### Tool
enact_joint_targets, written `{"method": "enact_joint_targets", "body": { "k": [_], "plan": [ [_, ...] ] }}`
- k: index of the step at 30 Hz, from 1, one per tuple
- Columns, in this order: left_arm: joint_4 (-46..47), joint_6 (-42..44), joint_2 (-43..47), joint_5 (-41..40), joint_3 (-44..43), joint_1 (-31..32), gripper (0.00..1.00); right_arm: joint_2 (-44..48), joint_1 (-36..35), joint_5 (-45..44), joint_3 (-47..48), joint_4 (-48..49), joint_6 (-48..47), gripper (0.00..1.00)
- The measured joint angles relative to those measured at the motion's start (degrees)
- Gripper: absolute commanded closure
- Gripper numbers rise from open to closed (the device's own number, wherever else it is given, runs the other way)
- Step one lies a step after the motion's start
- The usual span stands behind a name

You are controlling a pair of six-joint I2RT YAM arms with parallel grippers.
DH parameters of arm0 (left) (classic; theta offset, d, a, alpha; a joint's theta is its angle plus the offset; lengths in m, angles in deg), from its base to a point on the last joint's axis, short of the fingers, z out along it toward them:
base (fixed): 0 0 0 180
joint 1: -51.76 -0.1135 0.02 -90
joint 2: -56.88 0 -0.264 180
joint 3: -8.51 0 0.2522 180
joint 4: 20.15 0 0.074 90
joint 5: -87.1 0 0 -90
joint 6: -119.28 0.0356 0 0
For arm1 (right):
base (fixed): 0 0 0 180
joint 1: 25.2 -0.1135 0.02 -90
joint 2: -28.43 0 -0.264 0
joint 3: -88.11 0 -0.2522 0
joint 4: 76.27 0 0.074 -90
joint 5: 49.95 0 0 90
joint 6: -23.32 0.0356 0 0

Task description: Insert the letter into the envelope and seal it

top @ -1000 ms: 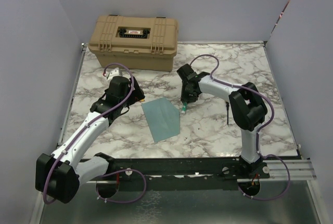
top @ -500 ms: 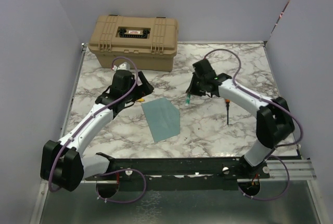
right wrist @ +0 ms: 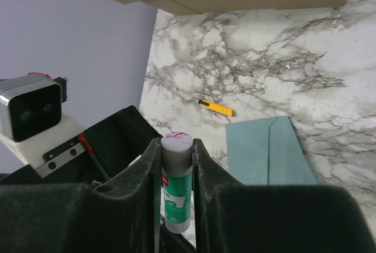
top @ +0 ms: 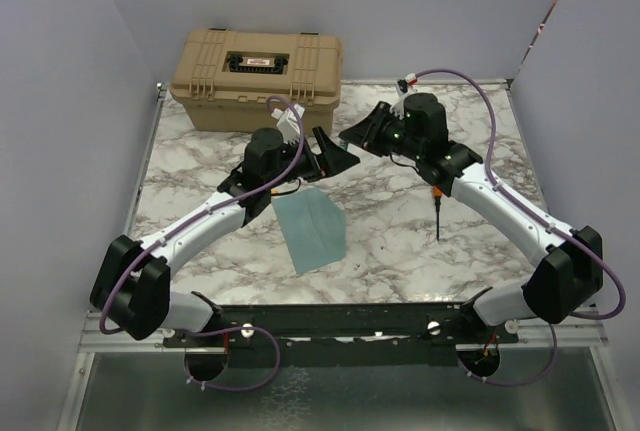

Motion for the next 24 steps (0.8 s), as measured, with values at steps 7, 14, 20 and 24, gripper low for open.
{"method": "enact_joint_targets", "body": {
  "k": [7, 14, 20, 24],
  "plan": [
    [5.0, -4.0, -1.9, 1.9, 0.0, 0.0, 0.62, 0.5, 0.2, 3.4, -0.3, 1.2, 2.1, 0.86],
    [6.8, -4.0, -2.0, 4.3, 0.1, 0.1, 1.0, 0.8, 0.5, 5.8, -1.2, 1.6, 2.8, 0.63],
    [5.4, 2.7, -1.5, 7.3, 0.3, -0.1, 1.0, 1.0, 2.1, 8.7, -0.2, -2.1, 0.2, 0.5],
    [2.6, 9.2, 0.5, 10.0, 0.3, -0.2, 1.0, 0.6, 3.1, 13.4, 3.0, -6.7, -3.1, 0.59]
  ]
}}
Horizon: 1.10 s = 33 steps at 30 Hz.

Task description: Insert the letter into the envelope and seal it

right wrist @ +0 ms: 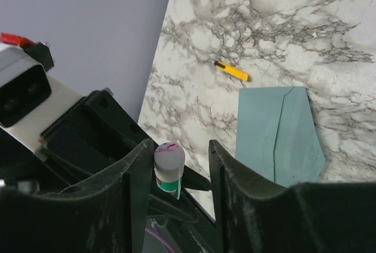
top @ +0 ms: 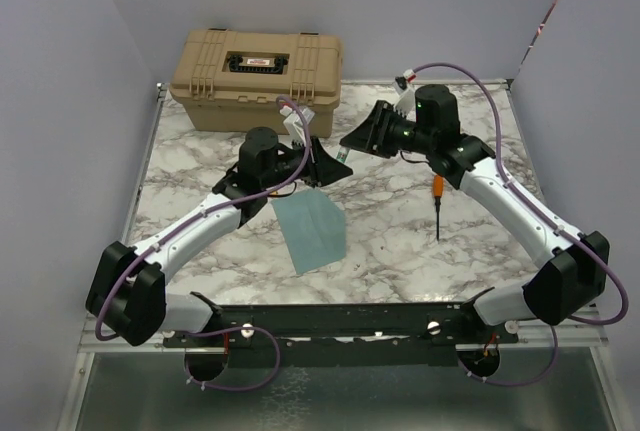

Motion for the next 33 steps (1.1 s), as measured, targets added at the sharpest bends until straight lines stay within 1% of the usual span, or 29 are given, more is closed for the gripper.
{"method": "enact_joint_targets", "body": {
  "k": [2, 6, 7, 9, 13, 14, 15, 20, 23, 24, 25, 29, 31, 33],
  "plan": [
    [-1.7, 4.0, 0.9, 1.8, -0.4, 0.0, 1.0, -0.1, 0.1, 2.6, 0.6, -0.9, -1.3, 0.6],
    [-5.5, 9.6, 1.0, 4.3, -2.0, 0.0, 1.0, -0.2, 0.1, 7.3, 0.7, -2.4, -3.4, 0.58],
    [-6.3, 10.7, 1.0, 4.7, -2.4, 0.0, 1.0, -0.4, 0.1, 8.5, 0.8, -2.6, -3.7, 0.59],
    [-7.3, 12.3, 1.0, 5.3, -2.8, 0.0, 1.0, -0.9, 0.1, 10.5, 1.2, -3.2, -4.4, 0.67],
    [-8.5, 14.4, 1.0, 5.9, -3.3, 0.0, 1.0, -1.6, 0.1, 12.3, 1.7, -4.2, -5.3, 0.89],
    [-8.7, 14.8, 1.0, 5.9, -3.3, 0.0, 1.0, -1.7, 0.2, 12.5, 1.7, -4.5, -5.3, 0.96],
    [-9.0, 15.0, 1.0, 5.9, -3.3, 0.0, 1.0, -1.7, 0.2, 12.7, 1.7, -5.0, -5.3, 0.99],
    [-9.4, 16.1, 1.2, 6.2, -3.3, -0.2, 1.0, -1.7, 1.3, 13.4, 1.7, -5.3, -5.3, 1.0],
    [-8.3, 16.5, 2.0, 6.4, -2.9, -0.1, 1.0, -1.6, 3.4, 17.8, 1.3, -4.4, -3.9, 1.0],
    [-7.4, 16.6, 2.5, 6.6, -2.6, 0.0, 1.0, -1.3, 4.6, 20.7, 0.3, -2.8, -2.4, 1.0],
    [-8.1, 16.7, 3.3, 7.0, -1.9, 0.0, 1.0, -0.9, 5.7, 21.9, -0.5, -1.1, -1.1, 1.0],
    [-10.6, 16.9, 7.3, 7.8, 2.8, -1.1, 1.0, 0.1, 15.4, 23.2, -0.8, 4.9, 2.8, 0.99],
    [-11.3, 16.9, 8.0, 8.0, 3.6, -1.4, 1.0, 0.1, 16.9, 23.3, -0.7, 6.3, 3.3, 0.99],
    [-11.8, 16.9, 8.2, 8.0, 3.8, -1.4, 1.0, 0.0, 16.3, 23.1, -0.3, 5.6, 2.5, 0.99]
  ]
}}
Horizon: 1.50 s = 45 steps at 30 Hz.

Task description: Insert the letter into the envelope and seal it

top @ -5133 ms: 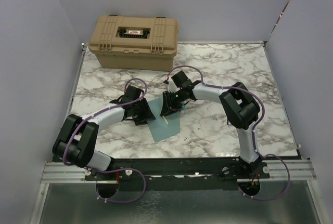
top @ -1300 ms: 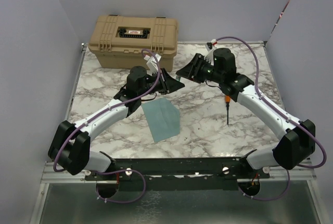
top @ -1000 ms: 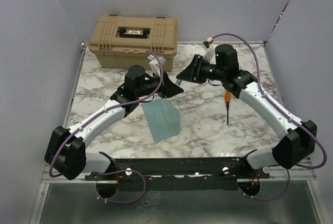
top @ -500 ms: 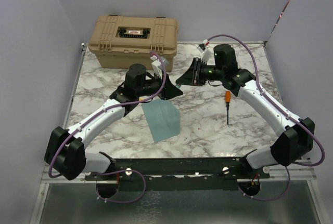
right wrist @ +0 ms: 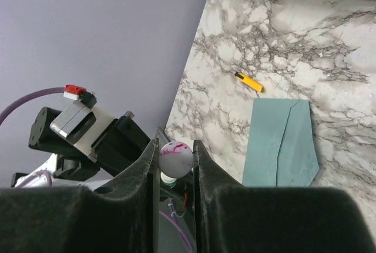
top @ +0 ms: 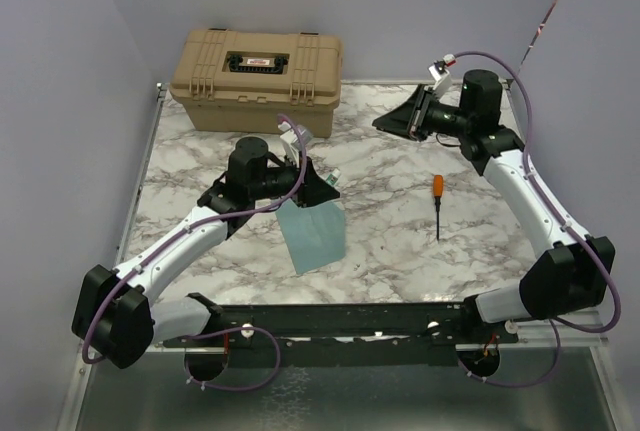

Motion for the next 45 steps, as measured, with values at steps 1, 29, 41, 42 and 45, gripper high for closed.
{"method": "enact_joint_targets", "body": {
  "k": [1, 29, 41, 42, 45],
  "plan": [
    [-0.2, 0.0, 0.0, 0.0, 0.0, 0.0, 1.0, -0.2, -0.2, -0.6, 0.6, -1.1, -1.2, 0.99],
    [-0.7, -1.7, -5.0, -6.5, -0.3, 0.0, 1.0, -12.7, -14.0, -65.0, -28.5, 21.0, -31.9, 0.94],
    [-1.4, -2.8, -5.7, -6.7, -1.9, -0.1, 1.0, -16.7, -14.2, -65.4, -29.0, 26.2, -34.4, 0.78],
    [-1.4, -2.8, -5.9, -6.7, -2.4, -0.1, 1.0, -16.8, -14.2, -65.4, -29.0, 26.1, -34.4, 0.78],
    [-1.5, -2.7, -6.1, -6.8, -4.2, -0.1, 1.0, -16.9, -14.2, -65.4, -29.0, 26.0, -34.4, 0.75]
  ]
}}
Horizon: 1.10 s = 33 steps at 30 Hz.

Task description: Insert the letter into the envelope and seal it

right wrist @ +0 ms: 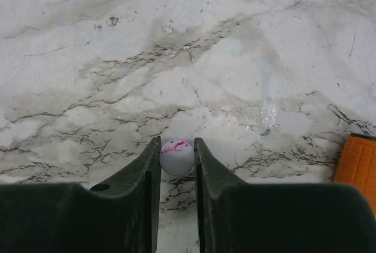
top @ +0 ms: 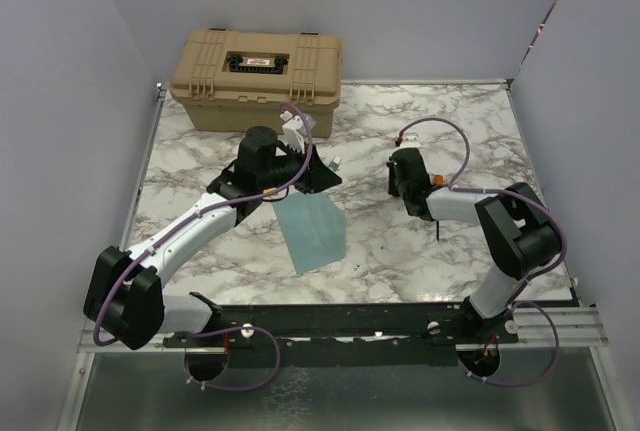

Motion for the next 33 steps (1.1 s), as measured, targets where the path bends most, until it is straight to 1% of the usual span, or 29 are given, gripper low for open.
{"method": "enact_joint_targets", "body": {
  "k": [6, 14, 17, 21, 24, 26, 27, 28, 29, 33],
  "plan": [
    [-0.6, 0.0, 0.0, -0.1, -2.4, 0.0, 1.0, -1.1, -0.1, 0.0, 1.2, -2.1, 0.4, 0.65],
    [-2.9, 1.2, 1.5, -1.6, -6.1, -0.1, 1.0, -1.4, -0.1, 0.0, 3.9, -5.8, 1.3, 0.58],
    [-3.4, 1.6, 2.4, -2.3, -7.3, -0.1, 1.0, -1.2, -0.1, 0.0, 5.5, -8.3, 2.3, 0.51],
    [-3.7, 1.5, 2.9, -2.6, -8.3, -0.1, 1.0, 1.9, -0.1, 0.3, 8.7, -13.7, 4.0, 0.4],
    [-3.9, 1.1, 2.9, -2.8, -8.5, -0.1, 1.0, 6.2, -0.1, 1.7, 12.0, -18.0, 5.6, 0.35],
    [-4.1, 0.5, 2.9, -3.5, -8.8, -0.1, 1.0, 9.9, -0.1, 4.5, 14.2, -20.3, 6.9, 0.35],
    [-4.2, 0.1, 2.9, -3.8, -9.0, -0.1, 1.0, 11.8, -0.1, 6.9, 15.0, -20.9, 7.8, 0.34],
    [-4.1, -0.5, 2.9, -4.2, -9.3, -0.1, 1.0, 15.2, -0.1, 11.6, 16.0, -21.2, 9.3, 0.34],
    [-3.6, -1.1, 2.9, -4.7, -9.4, -0.1, 1.0, 16.0, -0.1, 12.9, 16.2, -21.1, 9.6, 0.33],
    [-1.9, -3.1, 2.9, -5.4, -9.6, -0.1, 1.0, 23.7, -0.1, 26.6, 16.2, -16.7, 16.6, 0.3]
  ]
}}
